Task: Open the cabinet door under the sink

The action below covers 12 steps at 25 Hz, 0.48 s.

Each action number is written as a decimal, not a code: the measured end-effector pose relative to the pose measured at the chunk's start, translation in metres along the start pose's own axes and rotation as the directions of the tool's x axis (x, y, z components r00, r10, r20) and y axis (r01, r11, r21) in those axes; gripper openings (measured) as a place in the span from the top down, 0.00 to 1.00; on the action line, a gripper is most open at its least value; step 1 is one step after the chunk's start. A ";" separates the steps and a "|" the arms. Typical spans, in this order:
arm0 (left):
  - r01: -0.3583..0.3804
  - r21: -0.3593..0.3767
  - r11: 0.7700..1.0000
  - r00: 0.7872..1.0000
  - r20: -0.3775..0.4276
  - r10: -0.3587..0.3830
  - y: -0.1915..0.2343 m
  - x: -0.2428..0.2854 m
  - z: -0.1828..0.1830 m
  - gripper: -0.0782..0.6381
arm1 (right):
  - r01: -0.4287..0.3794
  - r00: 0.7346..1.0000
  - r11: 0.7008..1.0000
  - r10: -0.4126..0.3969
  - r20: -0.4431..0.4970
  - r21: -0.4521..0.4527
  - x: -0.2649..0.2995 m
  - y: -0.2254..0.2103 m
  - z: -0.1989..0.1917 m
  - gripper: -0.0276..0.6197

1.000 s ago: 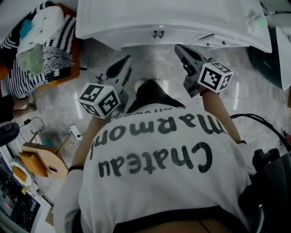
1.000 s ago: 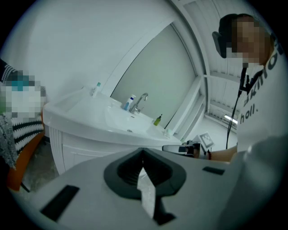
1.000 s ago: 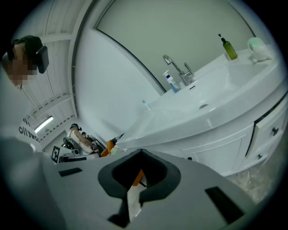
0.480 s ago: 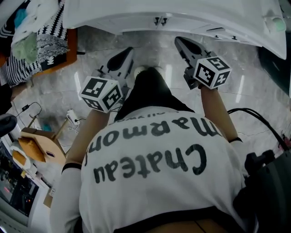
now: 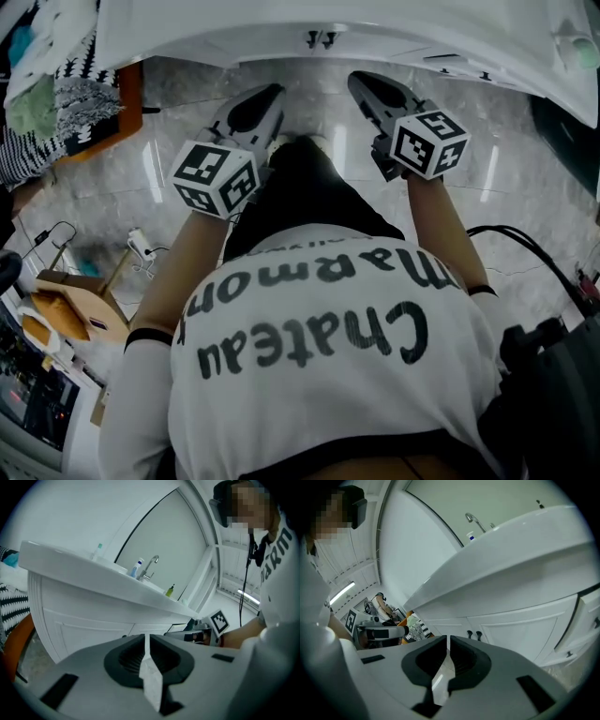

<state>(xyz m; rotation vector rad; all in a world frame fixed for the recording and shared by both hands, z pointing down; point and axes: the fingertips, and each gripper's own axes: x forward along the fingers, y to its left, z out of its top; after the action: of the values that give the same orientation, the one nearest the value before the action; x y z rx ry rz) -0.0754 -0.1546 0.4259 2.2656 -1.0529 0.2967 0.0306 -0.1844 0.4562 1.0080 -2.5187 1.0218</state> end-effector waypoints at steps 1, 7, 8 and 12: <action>0.007 0.004 1.000 1.000 -0.002 -0.007 0.003 0.006 -0.003 0.88 | 0.003 1.000 1.000 -0.003 -0.002 -0.001 0.003 -0.005 -0.004 0.94; 0.049 0.035 0.998 0.999 -0.023 -0.048 0.026 0.047 -0.031 0.68 | 0.012 1.000 1.000 -0.013 -0.019 -0.027 0.035 -0.032 -0.034 0.78; 0.057 0.040 0.998 0.998 -0.023 -0.056 0.031 0.055 -0.036 0.69 | 0.013 1.000 0.999 -0.014 -0.021 -0.038 0.041 -0.037 -0.039 0.78; 0.058 0.059 0.997 0.998 -0.036 -0.056 0.052 0.085 -0.056 0.69 | 0.021 1.000 0.998 -0.021 -0.010 -0.053 0.063 -0.056 -0.054 0.78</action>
<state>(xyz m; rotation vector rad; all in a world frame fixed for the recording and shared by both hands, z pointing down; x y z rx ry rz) -0.0555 -0.1980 0.5298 2.3314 -0.9718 0.3459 0.0210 -0.2087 0.5530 1.0089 -2.5072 0.9469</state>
